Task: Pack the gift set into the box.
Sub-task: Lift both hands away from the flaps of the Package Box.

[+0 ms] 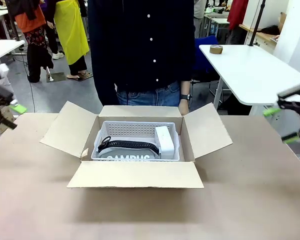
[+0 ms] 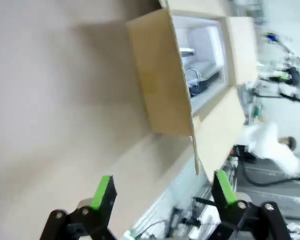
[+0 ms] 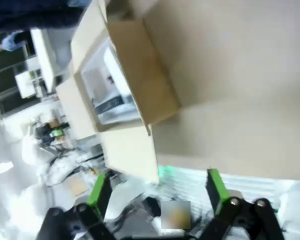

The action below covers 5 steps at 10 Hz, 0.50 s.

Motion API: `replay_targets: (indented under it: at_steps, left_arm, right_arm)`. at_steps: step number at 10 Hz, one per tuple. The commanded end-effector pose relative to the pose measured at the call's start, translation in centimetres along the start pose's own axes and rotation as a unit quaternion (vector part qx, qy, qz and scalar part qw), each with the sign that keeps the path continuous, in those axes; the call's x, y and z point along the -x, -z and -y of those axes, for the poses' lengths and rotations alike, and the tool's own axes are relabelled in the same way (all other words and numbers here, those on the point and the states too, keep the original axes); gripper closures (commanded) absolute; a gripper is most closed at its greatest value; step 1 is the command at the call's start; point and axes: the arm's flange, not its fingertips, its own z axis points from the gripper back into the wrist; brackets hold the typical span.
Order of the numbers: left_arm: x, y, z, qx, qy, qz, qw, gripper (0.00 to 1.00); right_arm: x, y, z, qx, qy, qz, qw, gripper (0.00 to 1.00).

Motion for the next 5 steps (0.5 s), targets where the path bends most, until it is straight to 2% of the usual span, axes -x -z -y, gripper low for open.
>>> replay_targets:
  at_steps: [1,2,5]
  left_arm:
    - [-5.1,2.7,-4.8,0.296,-0.093,-0.017,0.951,0.00]
    - [0.0,0.0,0.0,0.000,0.000,0.000,1.000,0.00]
    - [0.0,0.0,0.0,0.000,0.000,0.000,1.000,0.00]
  right_arm:
    - [-5.6,6.7,1.9,0.000,0.125,-0.020,0.992,0.00]
    - [0.0,0.0,0.0,0.000,0.000,0.000,1.000,0.00]
    - [0.0,0.0,0.0,0.000,0.000,0.000,1.000,0.00]
